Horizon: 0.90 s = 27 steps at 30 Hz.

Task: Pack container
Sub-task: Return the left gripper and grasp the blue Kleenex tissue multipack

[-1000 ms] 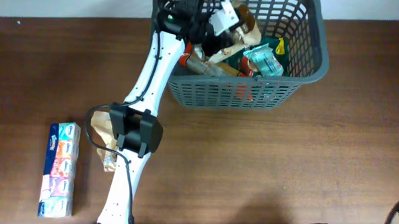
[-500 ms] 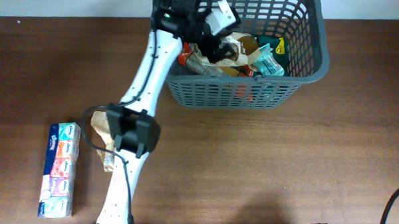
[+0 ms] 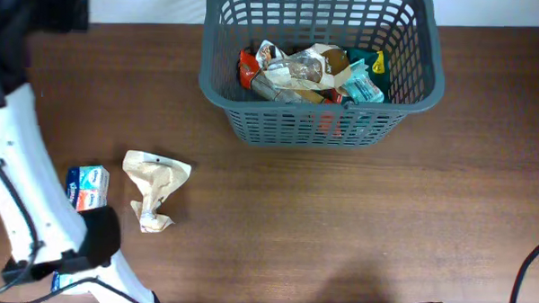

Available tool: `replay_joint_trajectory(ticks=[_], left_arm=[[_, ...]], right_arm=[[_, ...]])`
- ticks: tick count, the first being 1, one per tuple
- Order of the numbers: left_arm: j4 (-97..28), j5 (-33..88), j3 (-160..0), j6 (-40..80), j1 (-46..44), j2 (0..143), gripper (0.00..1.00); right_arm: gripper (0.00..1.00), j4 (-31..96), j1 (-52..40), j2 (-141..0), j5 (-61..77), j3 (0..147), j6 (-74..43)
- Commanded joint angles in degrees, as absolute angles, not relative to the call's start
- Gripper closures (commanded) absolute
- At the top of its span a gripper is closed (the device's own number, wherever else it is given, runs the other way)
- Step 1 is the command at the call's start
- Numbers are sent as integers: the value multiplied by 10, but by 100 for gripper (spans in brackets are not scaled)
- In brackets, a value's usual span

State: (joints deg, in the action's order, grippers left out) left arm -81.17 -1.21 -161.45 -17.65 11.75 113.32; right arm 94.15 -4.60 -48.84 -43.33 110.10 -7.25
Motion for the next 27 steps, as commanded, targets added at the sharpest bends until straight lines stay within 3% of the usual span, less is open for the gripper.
replay_joint_trajectory(ticks=[1, 14, 24, 27], left_arm=[[-875, -18, -1552, -132, 157, 1182, 0], [-865, 63, -1176, -189, 288, 1133, 0], [-804, 72, -972, -263, 297, 922, 0], [-770, 27, -865, -286, 297, 807, 1]], right_arm=[[1, 898, -49, -486, -447, 1099, -70], [1, 809, -49, -506, -459, 1099, -19], [1, 706, -49, -563, -487, 1099, -14], [1, 668, -49, -582, -485, 1099, -15]])
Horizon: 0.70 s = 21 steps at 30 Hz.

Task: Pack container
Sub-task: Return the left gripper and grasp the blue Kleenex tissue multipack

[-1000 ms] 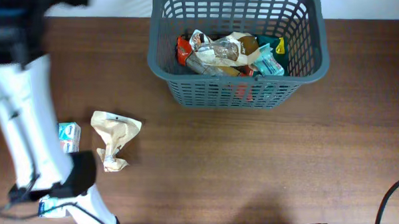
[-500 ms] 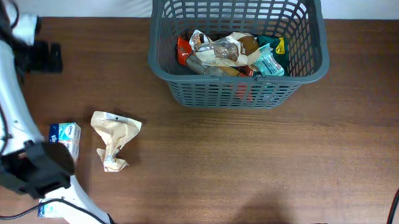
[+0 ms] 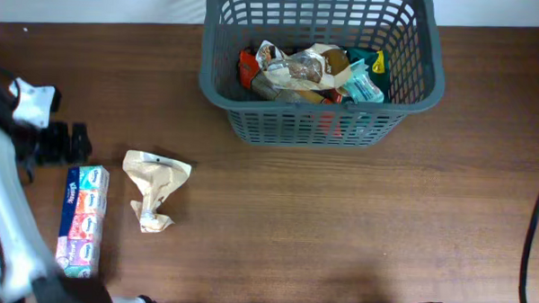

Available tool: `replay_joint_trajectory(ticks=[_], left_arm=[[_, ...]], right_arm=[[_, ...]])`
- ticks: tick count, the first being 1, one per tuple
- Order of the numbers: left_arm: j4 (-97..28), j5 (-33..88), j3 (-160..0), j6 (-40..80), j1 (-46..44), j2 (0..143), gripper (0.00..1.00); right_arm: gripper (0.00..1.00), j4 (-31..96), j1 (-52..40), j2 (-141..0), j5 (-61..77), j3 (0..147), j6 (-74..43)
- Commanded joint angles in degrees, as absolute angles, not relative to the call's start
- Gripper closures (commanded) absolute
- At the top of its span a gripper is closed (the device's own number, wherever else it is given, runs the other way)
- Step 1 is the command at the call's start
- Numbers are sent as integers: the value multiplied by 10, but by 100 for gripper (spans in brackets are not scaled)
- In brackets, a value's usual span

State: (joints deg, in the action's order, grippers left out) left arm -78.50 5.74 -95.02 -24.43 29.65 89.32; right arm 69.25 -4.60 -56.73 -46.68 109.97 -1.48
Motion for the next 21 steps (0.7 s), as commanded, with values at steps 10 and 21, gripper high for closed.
replay_joint_trajectory(ticks=[10, 21], left_arm=[[-648, -74, -557, -301, 297, 613, 0], [-515, -121, -427, -413, 298, 624, 2]], right_arm=[[1, 651, -49, -591, -485, 1099, -1], [1, 675, -49, -591, -497, 1099, 15]])
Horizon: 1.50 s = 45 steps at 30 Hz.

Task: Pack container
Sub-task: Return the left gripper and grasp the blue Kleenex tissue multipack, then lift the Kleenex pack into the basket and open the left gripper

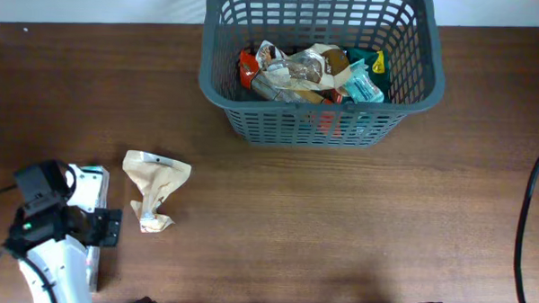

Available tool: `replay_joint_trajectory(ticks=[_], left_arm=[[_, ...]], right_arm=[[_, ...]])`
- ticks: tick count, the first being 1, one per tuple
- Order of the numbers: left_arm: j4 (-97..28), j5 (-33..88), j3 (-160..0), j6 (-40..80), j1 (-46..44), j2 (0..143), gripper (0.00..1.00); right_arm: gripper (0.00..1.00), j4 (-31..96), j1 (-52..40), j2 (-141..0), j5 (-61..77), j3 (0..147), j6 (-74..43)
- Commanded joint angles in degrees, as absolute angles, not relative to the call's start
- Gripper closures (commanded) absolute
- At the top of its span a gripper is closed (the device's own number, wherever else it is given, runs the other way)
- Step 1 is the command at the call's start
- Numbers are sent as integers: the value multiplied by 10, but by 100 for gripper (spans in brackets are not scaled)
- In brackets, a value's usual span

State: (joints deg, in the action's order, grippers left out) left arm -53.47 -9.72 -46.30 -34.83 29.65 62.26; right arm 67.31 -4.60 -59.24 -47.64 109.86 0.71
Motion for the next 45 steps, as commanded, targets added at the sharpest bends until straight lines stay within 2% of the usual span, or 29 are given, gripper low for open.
replay_joint_trajectory(ticks=[1, 10, 20, 25, 34, 45], left_arm=[[-499, -121, -414, -429, 298, 624, 3], [-361, -109, -356, -398, 323, 629, 3], [-291, 18, -356, -306, 430, 663, 6], [-276, 62, -356, -291, 429, 683, 9], [-263, 80, -356, -278, 429, 712, 9], [-246, 82, -356, -277, 429, 832, 10]], right_arm=[[1, 679, -49, -591, -500, 1099, 15], [1, 732, -49, -591, -503, 1099, 15], [1, 750, -49, -565, -517, 1099, 11], [1, 751, -49, -550, -517, 1099, 11], [1, 763, -49, -547, -517, 1099, 10], [1, 773, -49, -547, -517, 1099, 11]])
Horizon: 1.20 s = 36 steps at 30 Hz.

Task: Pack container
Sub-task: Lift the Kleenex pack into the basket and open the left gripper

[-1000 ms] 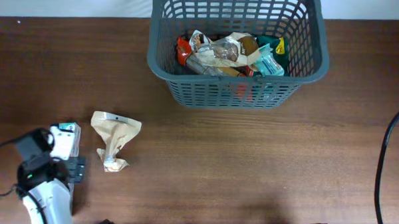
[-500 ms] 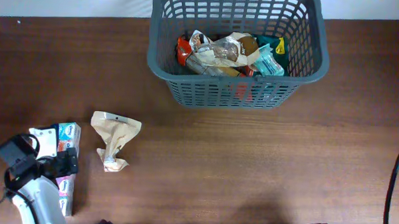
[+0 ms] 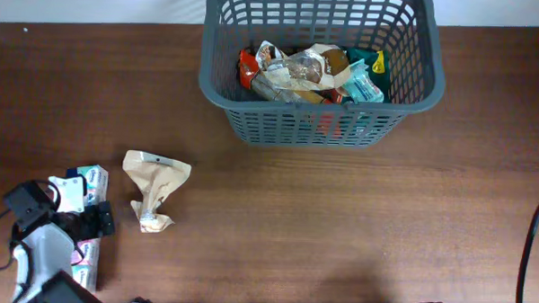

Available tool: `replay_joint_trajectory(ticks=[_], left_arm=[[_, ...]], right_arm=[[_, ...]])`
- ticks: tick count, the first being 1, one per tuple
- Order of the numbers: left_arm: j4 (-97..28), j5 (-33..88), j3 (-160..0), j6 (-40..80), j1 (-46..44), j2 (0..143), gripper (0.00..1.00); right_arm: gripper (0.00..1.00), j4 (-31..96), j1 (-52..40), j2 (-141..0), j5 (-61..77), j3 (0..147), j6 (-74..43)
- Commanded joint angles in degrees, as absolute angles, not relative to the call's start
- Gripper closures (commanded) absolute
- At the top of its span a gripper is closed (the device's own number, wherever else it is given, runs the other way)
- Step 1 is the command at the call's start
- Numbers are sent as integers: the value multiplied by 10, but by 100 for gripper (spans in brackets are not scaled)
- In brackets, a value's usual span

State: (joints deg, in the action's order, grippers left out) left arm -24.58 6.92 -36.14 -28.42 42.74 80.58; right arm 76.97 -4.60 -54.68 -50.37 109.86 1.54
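Note:
A grey mesh basket (image 3: pixel 315 126) stands at the back centre and holds several snack packs (image 3: pixel 304 72). At the front left a crumpled tan paper bag (image 3: pixel 156 185) lies on the table. Just left of the bag is a long blue and pink tissue pack (image 3: pixel 95 175). My left gripper (image 3: pixel 94 223) sits over its middle, and the dark fingers cover part of it. The overhead view does not show whether the fingers are closed on the pack. My right gripper is out of view.
The table is dark brown wood. A black cable (image 3: pixel 538 242) of the right arm curves in at the right edge. The left arm's white body (image 3: pixel 41 251) fills the front left corner.
The left wrist has shifted slightly toward the front left and sits lower over the tissue pack. Pack, paper bag and basket lie where they were.
At first the left arm stretched along the left edge and hid the tissue pack's lower part. Then the gripper was behind the pack, which showed in full. After that it stood over the pack's middle, and it is still there now.

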Motion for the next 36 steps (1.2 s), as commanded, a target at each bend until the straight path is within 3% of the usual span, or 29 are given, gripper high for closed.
replay_joint_trajectory(ticks=[1, 3, 7, 9, 11, 12, 19, 28, 36], left_arm=[[-244, 81, -356, -277, 429, 841, 10], [-240, 81, -356, -277, 429, 856, 11], [-222, 77, -356, -277, 429, 889, 21], [-215, 77, -356, -280, 429, 897, 35], [-212, 75, -356, -301, 429, 900, 80], [-210, 66, -356, -305, 429, 900, 98], [-214, 52, -420, -302, 419, 890, 98], [-209, 54, -695, -298, 315, 870, 98], [-29, 119, -822, -234, 152, 875, 98]], right_arm=[[1, 774, -49, -547, -517, 1099, 11], [1, 774, -49, -547, -517, 1099, 11], [1, 774, -49, -547, -517, 1099, 11], [1, 774, -49, -547, -517, 1099, 11], [1, 774, -49, -547, -517, 1099, 11], [1, 774, -49, -547, -517, 1099, 11], [1, 758, -49, -547, -517, 1099, 11], [1, 735, -49, -547, -514, 1099, 11], [1, 734, -49, -548, -493, 1099, 11]])
